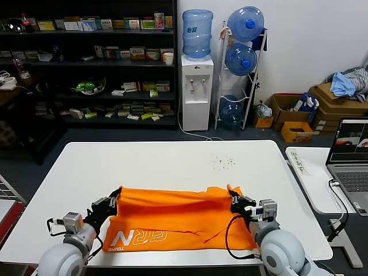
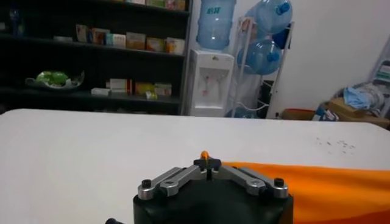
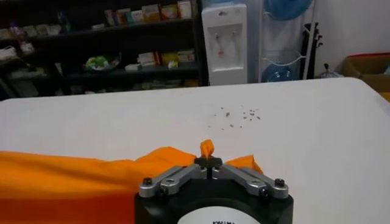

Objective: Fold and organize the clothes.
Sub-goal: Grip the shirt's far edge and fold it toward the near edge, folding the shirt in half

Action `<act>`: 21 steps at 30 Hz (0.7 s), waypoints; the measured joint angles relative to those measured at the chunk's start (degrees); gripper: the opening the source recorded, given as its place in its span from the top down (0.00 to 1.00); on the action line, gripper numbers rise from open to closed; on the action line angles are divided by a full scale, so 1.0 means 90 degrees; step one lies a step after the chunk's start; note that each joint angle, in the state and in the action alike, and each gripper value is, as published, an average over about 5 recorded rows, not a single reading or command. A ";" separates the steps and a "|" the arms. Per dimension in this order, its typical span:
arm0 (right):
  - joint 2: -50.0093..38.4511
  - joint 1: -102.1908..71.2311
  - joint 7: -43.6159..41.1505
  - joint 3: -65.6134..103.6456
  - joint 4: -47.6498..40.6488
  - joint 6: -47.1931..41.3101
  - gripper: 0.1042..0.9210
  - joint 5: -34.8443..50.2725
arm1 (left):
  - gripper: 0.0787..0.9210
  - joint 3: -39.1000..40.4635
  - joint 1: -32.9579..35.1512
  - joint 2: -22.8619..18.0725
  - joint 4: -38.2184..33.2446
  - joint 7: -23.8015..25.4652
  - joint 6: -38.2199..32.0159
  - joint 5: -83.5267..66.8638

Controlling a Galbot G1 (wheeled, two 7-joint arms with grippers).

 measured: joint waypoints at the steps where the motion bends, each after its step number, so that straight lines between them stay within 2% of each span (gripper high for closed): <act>1: -0.0019 -0.0075 0.0016 0.0025 0.0061 -0.0010 0.97 0.0002 | 0.98 -0.0028 0.0085 -0.0007 -0.0041 -0.0005 -0.0001 0.0002; 5: -0.0081 -0.0355 0.0069 0.0125 0.0263 -0.0052 0.96 0.0004 | 0.98 -0.0110 0.0395 -0.0040 -0.0200 -0.0027 -0.0001 0.0004; 10: -0.0126 -0.0621 0.0079 0.0251 0.0411 -0.0072 0.83 0.0004 | 0.93 -0.0183 0.0722 -0.0099 -0.0320 -0.0020 0.0023 0.0042; 21: -0.0199 -0.1050 -0.0058 0.0569 0.0753 0.0004 0.45 -0.0077 | 0.55 -0.0418 0.1117 -0.0180 -0.0363 0.0060 0.0028 0.0227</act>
